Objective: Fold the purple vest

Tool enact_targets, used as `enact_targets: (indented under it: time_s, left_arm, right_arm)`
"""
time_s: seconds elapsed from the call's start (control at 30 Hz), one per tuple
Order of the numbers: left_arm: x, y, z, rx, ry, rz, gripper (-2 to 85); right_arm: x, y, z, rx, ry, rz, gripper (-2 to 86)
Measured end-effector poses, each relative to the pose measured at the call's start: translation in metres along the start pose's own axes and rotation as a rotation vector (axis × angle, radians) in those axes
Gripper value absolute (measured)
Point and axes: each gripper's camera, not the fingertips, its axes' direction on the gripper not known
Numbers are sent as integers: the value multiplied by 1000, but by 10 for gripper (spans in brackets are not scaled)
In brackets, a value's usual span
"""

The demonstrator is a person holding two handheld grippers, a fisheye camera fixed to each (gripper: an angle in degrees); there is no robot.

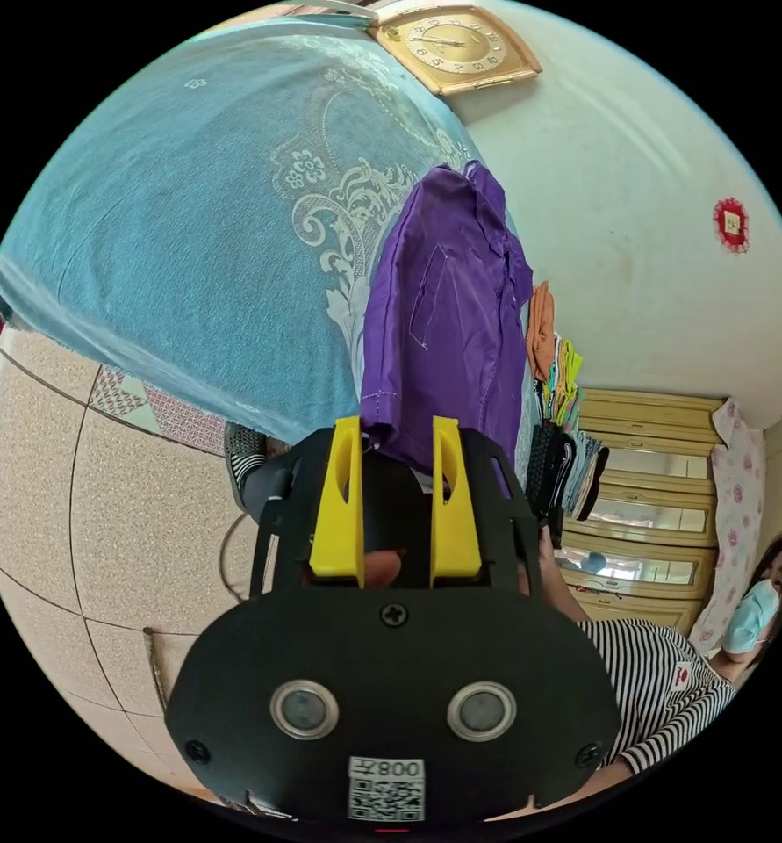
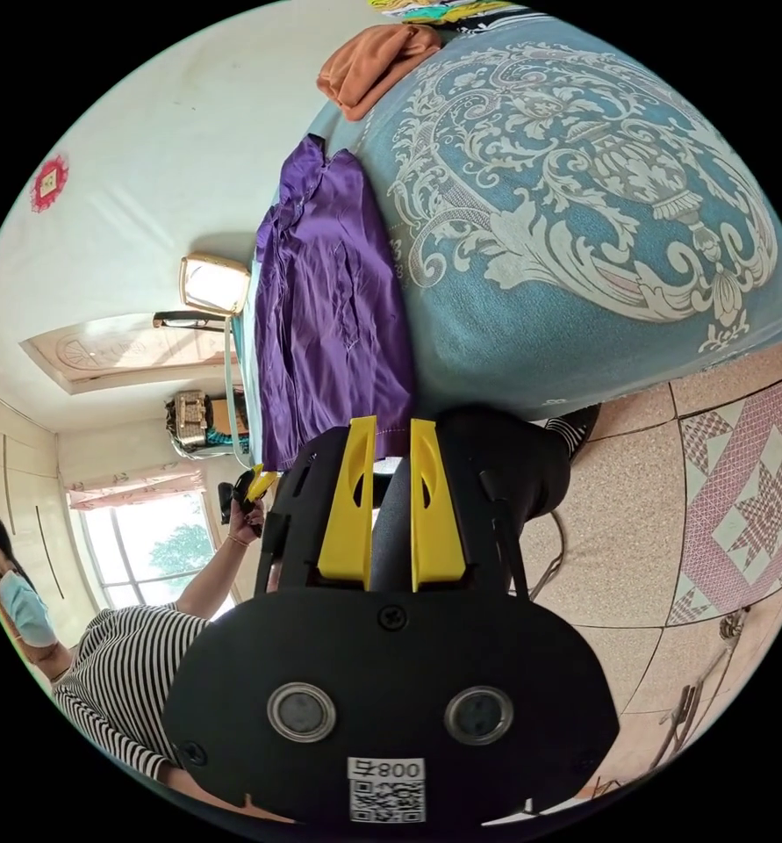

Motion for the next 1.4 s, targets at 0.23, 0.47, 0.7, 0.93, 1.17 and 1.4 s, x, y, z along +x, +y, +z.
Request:
enact_targets:
  time_s: [0.23, 0.47, 0.7, 0.93, 1.17, 1.4]
  left_arm:
    - [-5, 0, 6, 32, -24, -82, 72]
    - [8, 6, -2, 72, 42, -57, 32]
    - [31, 13, -19, 108, 138, 21, 27]
    - [49, 32, -36, 106, 183, 79, 26]
    - [53, 62, -44, 89, 220, 57, 25]
    - [62, 81, -47, 66, 262, 46, 25]
  right_arm:
    - [-10, 2, 13, -19, 50, 2, 43]
    - [-20, 8, 6, -3, 0, -3, 12]
    - [-51, 23, -20, 20, -119, -115, 7]
    - [-79, 46, -41, 19, -183, -196, 5]
    - [-97, 73, -55, -19, -190, -222, 4]
    - [-122, 103, -72, -66, -196, -234, 4]
